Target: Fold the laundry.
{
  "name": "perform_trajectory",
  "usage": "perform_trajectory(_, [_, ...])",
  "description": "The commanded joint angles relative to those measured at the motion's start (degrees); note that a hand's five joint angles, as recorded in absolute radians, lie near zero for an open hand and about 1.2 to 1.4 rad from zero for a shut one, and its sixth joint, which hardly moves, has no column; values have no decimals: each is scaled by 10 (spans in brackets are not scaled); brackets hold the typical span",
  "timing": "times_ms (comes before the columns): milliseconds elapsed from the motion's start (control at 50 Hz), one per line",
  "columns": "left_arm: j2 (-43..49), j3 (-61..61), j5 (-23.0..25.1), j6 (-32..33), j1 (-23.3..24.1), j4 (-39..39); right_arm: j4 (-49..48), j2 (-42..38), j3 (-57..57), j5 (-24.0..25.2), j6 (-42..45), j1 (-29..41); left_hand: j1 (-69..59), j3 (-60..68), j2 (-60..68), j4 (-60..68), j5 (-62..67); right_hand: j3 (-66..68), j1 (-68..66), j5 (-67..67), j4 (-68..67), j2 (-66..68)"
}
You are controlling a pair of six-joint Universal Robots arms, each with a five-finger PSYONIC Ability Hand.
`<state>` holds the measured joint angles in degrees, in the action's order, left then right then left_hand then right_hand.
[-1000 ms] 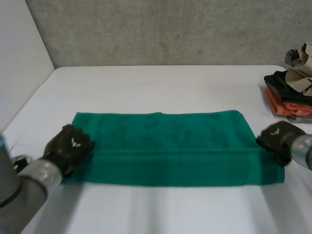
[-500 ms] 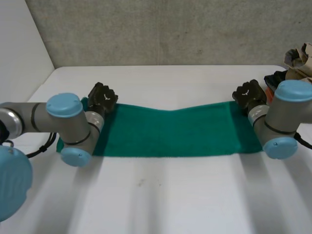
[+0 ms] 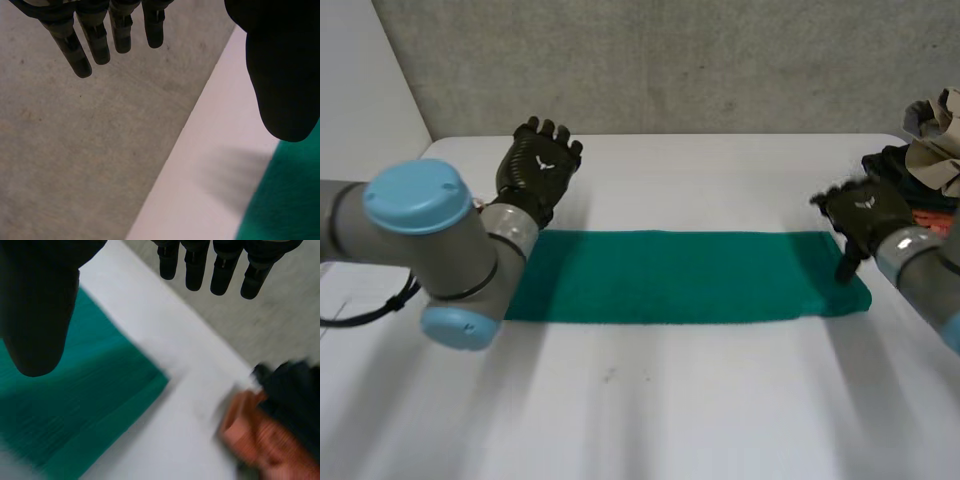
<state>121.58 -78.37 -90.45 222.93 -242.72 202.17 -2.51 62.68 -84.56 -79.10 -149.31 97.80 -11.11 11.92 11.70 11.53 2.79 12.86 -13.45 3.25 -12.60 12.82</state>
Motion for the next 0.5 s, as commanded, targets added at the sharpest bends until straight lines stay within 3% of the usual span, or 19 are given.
perform_trajectory(20, [-68,-107,5,-116,0,1,31,-5,-32,52,-1,-52,11,-19,-17,-15,-28,70,-64,66,-72,70])
perform_trajectory(140, [-70,-136,5,-124,-1,2,-5,-49,-26,48,6,-55,11,-19,-17,-15,-28,142,-136,138,-145,142])
perform_trajectory(180, [-71,-139,5,-124,-2,2,-17,-65,-21,48,6,-56,11,-19,-17,-15,-28,293,-287,289,-295,293])
perform_trajectory(240, [-73,-141,4,-124,-2,2,-21,-76,-11,47,7,-66,11,-19,-17,-15,-28,655,-650,652,-658,656])
perform_trajectory(400, [-107,-148,5,-125,-6,2,-15,-66,-24,37,38,-113,11,-19,-17,-15,-28,671,-666,667,-674,672])
perform_trajectory(500, [-136,-163,5,-125,-7,1,-14,-14,-42,-5,101,-167,11,-19,-17,-15,-28,671,-666,667,-674,672])
